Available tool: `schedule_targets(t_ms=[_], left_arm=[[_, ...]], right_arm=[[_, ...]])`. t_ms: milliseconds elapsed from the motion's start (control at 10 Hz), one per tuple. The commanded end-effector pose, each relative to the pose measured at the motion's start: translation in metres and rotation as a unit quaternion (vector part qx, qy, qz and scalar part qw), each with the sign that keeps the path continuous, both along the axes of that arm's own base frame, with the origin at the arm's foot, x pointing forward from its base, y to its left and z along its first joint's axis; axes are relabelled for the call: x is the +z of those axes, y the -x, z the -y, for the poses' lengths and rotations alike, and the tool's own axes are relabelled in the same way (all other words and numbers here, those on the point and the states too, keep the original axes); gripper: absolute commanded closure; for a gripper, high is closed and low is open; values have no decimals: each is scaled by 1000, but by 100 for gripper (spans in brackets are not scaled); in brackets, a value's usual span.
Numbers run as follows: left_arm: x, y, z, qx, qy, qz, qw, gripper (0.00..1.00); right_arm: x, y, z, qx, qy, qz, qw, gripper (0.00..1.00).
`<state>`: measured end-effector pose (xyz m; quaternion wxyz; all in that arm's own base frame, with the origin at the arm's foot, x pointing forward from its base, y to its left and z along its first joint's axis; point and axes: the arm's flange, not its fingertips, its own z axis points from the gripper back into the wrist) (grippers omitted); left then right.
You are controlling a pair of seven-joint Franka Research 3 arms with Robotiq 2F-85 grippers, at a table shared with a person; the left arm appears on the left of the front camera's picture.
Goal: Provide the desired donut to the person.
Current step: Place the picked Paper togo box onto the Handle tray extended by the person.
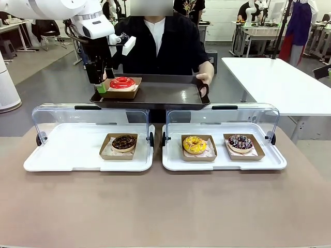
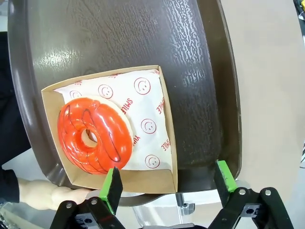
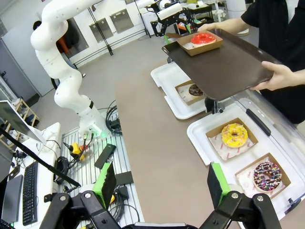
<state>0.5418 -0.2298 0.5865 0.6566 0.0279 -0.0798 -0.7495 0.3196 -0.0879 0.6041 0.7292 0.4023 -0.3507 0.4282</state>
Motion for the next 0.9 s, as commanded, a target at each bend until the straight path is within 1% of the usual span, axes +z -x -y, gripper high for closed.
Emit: schedule_targets(t_ms=[0,200,300,400,500,700,800], left_arm=[[7,2,-4,-11,12,-6,1000,0],[29,22,-19,-13,28,-12,999,0],[48,38,-41,-13,62,-1,998,0],[65,49,-64,-7,113,-1,994,0],[75,63,-85,2,142,15,990,0],[91,84,-135,8,206,41,978,0],[94,92,-170,18,253,53,966,0]], right_arm=[[1,-2,-1,5,-12,8,1000,0],[1,-2,-1,5,-12,8,1000,0],[1,-2,-1,5,-12,8,1000,0],[1,-2,-1,5,-12,8,1000,0],[1,-2,-1,5,-12,8,1000,0],[1,-2,-1,5,-12,8,1000,0],[1,-2,-1,5,-12,8,1000,0]])
